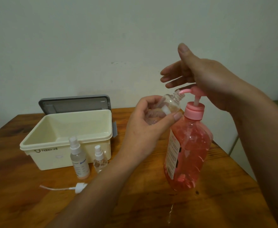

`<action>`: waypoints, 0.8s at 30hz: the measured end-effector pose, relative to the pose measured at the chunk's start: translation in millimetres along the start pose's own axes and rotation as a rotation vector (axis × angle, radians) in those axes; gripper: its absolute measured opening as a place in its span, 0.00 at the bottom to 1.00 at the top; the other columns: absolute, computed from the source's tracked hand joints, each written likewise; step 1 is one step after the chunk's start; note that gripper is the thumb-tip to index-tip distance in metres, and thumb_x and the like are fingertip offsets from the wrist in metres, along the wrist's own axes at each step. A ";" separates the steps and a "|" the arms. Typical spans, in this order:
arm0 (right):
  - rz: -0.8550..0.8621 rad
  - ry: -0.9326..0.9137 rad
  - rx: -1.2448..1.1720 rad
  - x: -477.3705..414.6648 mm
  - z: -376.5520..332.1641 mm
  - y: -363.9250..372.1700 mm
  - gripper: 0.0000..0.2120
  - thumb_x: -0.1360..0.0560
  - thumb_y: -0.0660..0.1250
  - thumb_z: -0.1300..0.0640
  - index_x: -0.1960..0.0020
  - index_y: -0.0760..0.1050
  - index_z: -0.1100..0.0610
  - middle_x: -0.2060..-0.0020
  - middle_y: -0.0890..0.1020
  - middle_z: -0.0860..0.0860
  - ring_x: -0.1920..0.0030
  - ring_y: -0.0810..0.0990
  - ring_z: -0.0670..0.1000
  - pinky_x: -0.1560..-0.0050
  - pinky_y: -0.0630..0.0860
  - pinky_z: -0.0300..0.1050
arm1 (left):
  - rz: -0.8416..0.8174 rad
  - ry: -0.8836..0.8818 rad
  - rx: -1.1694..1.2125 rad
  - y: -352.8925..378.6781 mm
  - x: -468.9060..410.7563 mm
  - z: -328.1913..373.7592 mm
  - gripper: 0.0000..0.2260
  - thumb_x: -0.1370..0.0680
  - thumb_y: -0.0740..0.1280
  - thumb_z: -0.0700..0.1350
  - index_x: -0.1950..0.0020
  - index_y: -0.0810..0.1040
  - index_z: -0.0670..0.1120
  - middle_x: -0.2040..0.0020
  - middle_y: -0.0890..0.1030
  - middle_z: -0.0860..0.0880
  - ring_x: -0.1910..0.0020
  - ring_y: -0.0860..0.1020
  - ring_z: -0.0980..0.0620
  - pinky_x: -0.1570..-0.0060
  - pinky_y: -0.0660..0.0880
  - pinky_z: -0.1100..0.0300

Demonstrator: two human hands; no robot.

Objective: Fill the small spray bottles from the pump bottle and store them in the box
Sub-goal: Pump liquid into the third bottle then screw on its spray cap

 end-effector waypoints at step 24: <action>-0.216 0.088 0.400 -24.5 3.6 17.8 0.31 0.20 0.47 0.34 0.49 0.83 0.50 0.54 0.87 0.46 0.48 0.84 0.52 0.54 0.78 0.46 | 0.003 -0.004 0.186 -2.3 9.3 0.0 0.18 0.28 0.73 0.42 0.39 0.75 0.48 0.47 0.82 0.56 0.48 0.80 0.62 0.55 0.76 0.71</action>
Point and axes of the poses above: each hand's wrist, its own x-axis away from the middle knuckle, its own y-axis out of the palm, z = x × y, the point moved 8 cm from there along -x, towards the middle knuckle
